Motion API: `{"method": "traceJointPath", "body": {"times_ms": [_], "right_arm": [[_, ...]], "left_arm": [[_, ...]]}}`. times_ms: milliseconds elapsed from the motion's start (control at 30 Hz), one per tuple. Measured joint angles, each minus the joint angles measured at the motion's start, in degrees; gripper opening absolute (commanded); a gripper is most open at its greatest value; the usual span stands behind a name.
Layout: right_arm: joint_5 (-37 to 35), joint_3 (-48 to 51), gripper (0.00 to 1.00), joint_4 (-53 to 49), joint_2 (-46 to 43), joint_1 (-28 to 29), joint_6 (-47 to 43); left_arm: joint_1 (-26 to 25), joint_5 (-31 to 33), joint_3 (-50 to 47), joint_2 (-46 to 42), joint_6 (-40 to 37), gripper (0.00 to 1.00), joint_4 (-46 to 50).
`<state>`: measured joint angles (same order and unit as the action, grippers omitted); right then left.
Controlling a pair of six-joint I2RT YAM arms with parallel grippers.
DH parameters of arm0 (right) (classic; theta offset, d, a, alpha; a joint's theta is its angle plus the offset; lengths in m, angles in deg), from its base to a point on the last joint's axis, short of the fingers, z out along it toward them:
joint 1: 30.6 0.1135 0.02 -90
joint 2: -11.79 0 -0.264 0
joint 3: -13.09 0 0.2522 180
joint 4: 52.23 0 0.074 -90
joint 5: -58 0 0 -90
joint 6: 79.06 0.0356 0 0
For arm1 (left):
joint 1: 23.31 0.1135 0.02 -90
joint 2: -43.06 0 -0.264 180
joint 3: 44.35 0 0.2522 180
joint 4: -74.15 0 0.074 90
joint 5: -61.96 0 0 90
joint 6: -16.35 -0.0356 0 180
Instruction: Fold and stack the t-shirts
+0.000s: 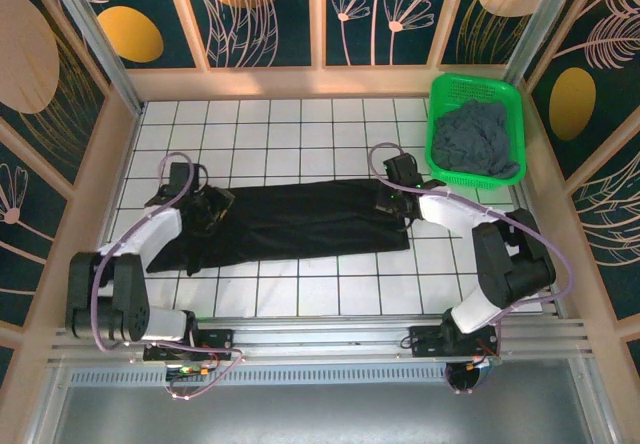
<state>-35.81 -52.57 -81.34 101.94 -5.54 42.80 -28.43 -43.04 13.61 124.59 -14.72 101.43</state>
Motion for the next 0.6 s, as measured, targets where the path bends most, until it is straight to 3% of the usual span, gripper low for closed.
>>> {"method": "traceJointPath", "body": {"times_ms": [233, 467, 600], "right_arm": [[1.07, -1.64, 0.11, 0.20, 0.33, 4.24, 0.46], [4.42, -3.37, 0.15, 0.74, 6.88, 2.58, 1.60], [5.53, -3.37, 0.15, 0.55, 9.68, 1.49, 1.70]], "left_arm": [[-2.71, 5.60, 4.63, 1.97, -0.76, 0.32, 5.01], [-3.67, 8.63, 3.39, -3.56, -6.08, 0.33, 12.74], [-8.74, 10.27, 2.47, -4.28, -8.68, 0.25, 17.27]]}}
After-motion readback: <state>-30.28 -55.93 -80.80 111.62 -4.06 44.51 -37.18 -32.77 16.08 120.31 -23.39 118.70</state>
